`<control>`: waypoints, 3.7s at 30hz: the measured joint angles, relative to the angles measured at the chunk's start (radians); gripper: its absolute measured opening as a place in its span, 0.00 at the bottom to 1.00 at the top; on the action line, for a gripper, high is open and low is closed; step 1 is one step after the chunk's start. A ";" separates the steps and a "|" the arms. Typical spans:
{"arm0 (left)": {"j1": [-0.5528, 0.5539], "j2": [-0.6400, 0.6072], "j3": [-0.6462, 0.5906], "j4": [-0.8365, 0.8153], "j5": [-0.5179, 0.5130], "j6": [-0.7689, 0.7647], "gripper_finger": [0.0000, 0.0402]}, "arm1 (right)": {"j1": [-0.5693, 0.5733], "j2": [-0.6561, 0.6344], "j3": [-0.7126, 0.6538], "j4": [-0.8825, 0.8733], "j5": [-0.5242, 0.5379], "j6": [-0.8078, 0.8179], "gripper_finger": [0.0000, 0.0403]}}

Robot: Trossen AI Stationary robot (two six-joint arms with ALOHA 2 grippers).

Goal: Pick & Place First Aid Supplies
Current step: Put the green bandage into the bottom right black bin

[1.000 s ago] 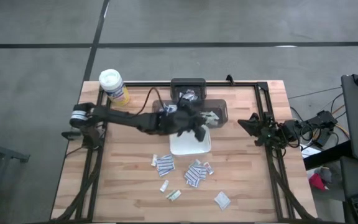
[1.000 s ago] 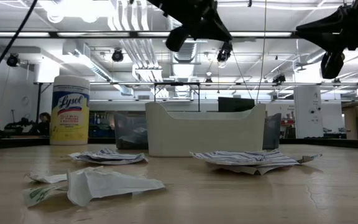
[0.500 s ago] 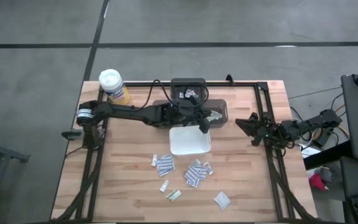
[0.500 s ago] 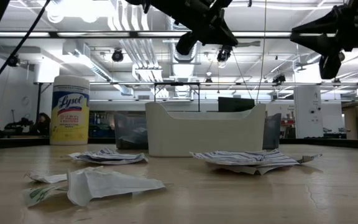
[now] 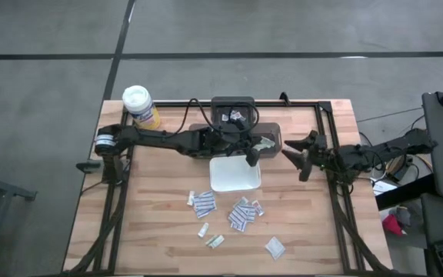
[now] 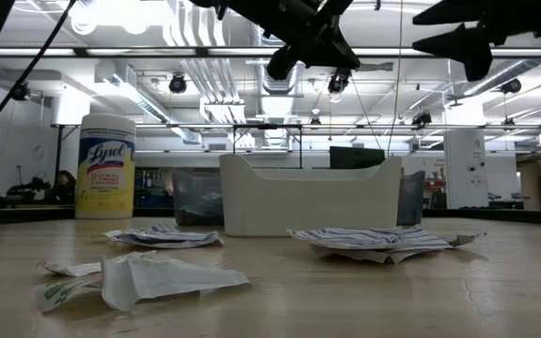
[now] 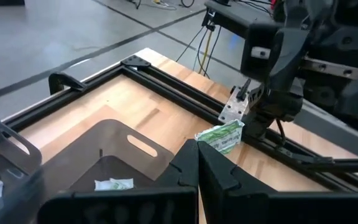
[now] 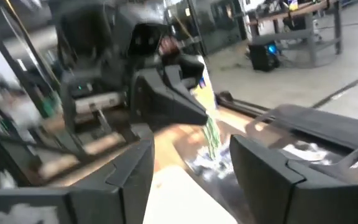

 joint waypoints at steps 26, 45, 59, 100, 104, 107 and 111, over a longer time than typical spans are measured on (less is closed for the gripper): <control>-0.014 0.000 -0.016 -0.003 -0.010 0.244 0.00 | -0.241 0.591 0.763 -0.975 -0.221 -0.098 0.53; -0.027 0.000 -0.016 0.033 -0.040 0.286 0.00 | -0.344 0.680 0.815 -1.044 -0.424 -0.150 0.51; -0.032 0.000 -0.016 0.009 -0.034 0.286 0.00 | -0.353 0.680 0.807 -1.032 -0.431 -0.154 0.35; -0.031 0.000 -0.016 -0.006 -0.028 0.300 0.15 | -0.356 0.681 0.807 -1.033 -0.476 -0.147 0.02; -0.031 0.000 -0.016 -0.005 -0.031 0.295 0.28 | -0.368 0.681 0.807 -1.033 -0.475 -0.143 0.02; -0.031 -0.006 -0.016 -0.012 -0.067 0.304 0.37 | -0.386 0.681 0.807 -1.032 -0.475 -0.134 0.02; -0.031 -0.035 -0.016 -0.103 -0.222 0.319 0.44 | -0.424 0.687 0.806 -1.032 -0.475 -0.127 0.02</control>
